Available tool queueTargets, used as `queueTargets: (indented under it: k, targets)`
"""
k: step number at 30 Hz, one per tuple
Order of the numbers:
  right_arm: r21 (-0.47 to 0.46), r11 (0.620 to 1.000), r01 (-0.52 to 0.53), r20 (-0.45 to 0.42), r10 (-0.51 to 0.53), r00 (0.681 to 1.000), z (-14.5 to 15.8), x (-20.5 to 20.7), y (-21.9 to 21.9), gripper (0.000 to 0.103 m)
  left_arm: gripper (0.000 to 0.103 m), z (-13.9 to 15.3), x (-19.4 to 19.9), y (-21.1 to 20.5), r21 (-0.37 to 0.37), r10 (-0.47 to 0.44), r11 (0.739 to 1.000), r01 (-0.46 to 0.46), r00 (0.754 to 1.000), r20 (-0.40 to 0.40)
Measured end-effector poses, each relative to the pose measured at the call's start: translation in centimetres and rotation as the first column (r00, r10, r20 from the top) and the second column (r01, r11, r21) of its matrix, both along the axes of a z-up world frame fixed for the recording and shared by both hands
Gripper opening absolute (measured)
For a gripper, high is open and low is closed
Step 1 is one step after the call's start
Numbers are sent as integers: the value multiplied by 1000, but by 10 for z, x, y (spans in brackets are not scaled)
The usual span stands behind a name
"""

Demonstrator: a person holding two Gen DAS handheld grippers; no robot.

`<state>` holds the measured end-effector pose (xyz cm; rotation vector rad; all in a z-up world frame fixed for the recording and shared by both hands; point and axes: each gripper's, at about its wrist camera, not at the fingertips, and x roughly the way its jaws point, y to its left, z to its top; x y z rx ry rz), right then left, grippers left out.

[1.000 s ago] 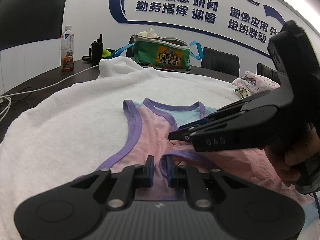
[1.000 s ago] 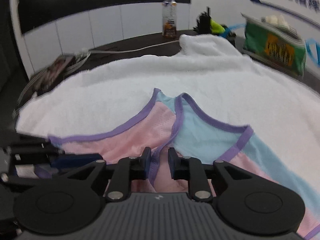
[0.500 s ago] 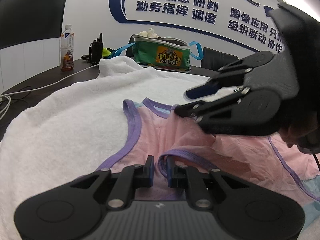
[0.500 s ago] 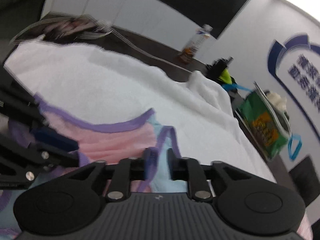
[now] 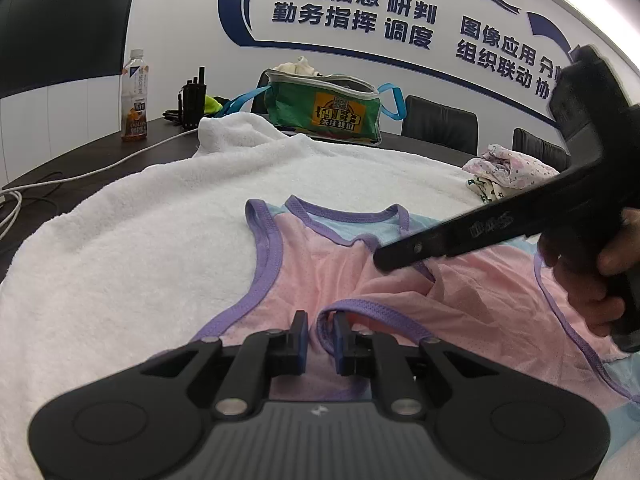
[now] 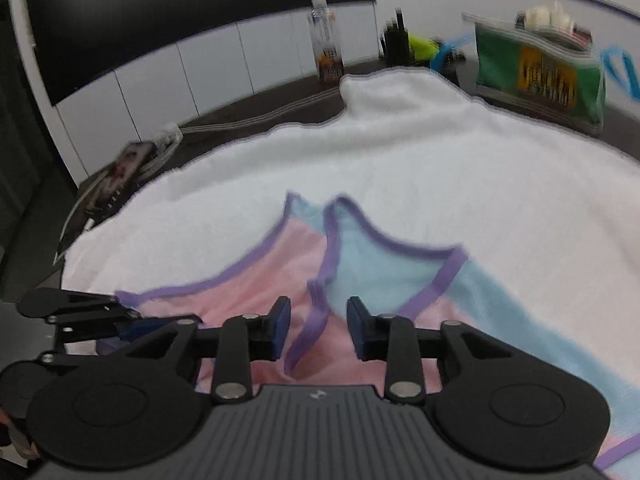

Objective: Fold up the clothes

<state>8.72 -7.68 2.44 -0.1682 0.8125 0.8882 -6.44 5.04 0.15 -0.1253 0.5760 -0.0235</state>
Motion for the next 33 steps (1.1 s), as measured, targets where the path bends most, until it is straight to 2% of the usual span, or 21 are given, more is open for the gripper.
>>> queueTargets:
  k: [1, 5, 7, 9, 10, 11, 12, 13, 14, 16, 18, 20, 22, 24, 25, 26, 29, 30, 32, 33]
  targets:
    - [-8, 1000, -10, 33, 11, 999, 1, -4, 3, 8, 12, 0, 0, 0, 1, 0, 1000, 0, 1000, 0]
    - [-44, 998, -49, 163, 56, 985, 5, -20, 17, 8, 12, 0, 0, -1, 4, 0, 1000, 0, 1000, 0]
    - [-101, 991, -88, 318, 116, 941, 10, -37, 30, 8, 12, 0, 1, -1, 7, 0, 1000, 0, 1000, 0]
    - [-191, 975, -111, 466, 189, 864, 11, -55, 45, 9, 12, 0, 1, -1, 5, 0, 1000, 0, 1000, -1]
    - [-251, 961, -113, 505, 230, 832, 8, -61, 51, 10, 12, 0, 1, -1, 3, 1, 1000, -1, 1000, -1]
    - [-276, 955, -112, 519, 246, 819, 6, -64, 54, 15, 12, 0, 1, -1, 3, 0, 1000, 0, 1000, -1]
    - [-276, 955, -108, 509, 241, 826, 7, -62, 53, 20, 12, 0, 1, -1, 3, 0, 1000, 0, 1000, -1]
    - [-242, 966, -94, 485, 205, 850, 11, -56, 48, 31, 12, 0, 1, -1, 3, 0, 1000, 0, 1000, 0]
    - [-208, 975, -79, 459, 168, 872, 15, -50, 42, 34, 12, 0, 0, -1, 3, 0, 1000, 0, 1000, 0]
    - [-80, 996, -26, 363, 54, 930, 25, -33, 17, 34, 12, 0, 0, 0, 1, 0, 1000, 0, 1000, 0]
    - [35, 999, 35, 241, -43, 970, 32, -18, -8, 33, 12, 0, 1, 0, 0, 0, 1000, 0, 1000, 0]
    - [111, 991, 79, 112, -91, 989, 32, -7, -26, 33, 12, -1, 1, -1, 2, 1, 1000, -1, 1000, 1]
    - [127, 988, 88, -4, -89, 996, 23, -3, -28, 33, 12, -1, 1, 0, -1, 0, 1000, 0, 1000, 0]
    - [151, 985, 86, -91, -73, 993, 11, 0, -26, 22, 12, -1, 0, 0, -2, 0, 1000, 0, 1000, -1]
    - [157, 984, 79, -112, -62, 992, 6, 0, -20, 9, 12, -1, 0, -1, -1, 0, 1000, 0, 1000, -1]
    - [146, 987, 66, -93, -53, 994, 3, -2, -13, 3, 12, 0, 0, -1, 1, 0, 1000, 0, 1000, -1]
    - [102, 995, -7, 85, -2, 996, 5, -24, 11, 3, 12, 1, -1, 0, -5, -11, 1000, 11, 1000, 0]
    - [92, 996, -24, 131, 12, 991, 8, -31, 16, 3, 12, 4, -2, 5, -38, -36, 999, 36, 999, -8]
    - [90, 996, -15, 192, -3, 981, 18, -38, 17, 8, 18, 11, -6, 15, -105, -86, 991, 84, 996, -20]
    - [93, 996, 3, 189, -21, 982, 23, -37, 13, 11, 21, 16, 3, 13, -93, -109, 990, 106, 994, -29]
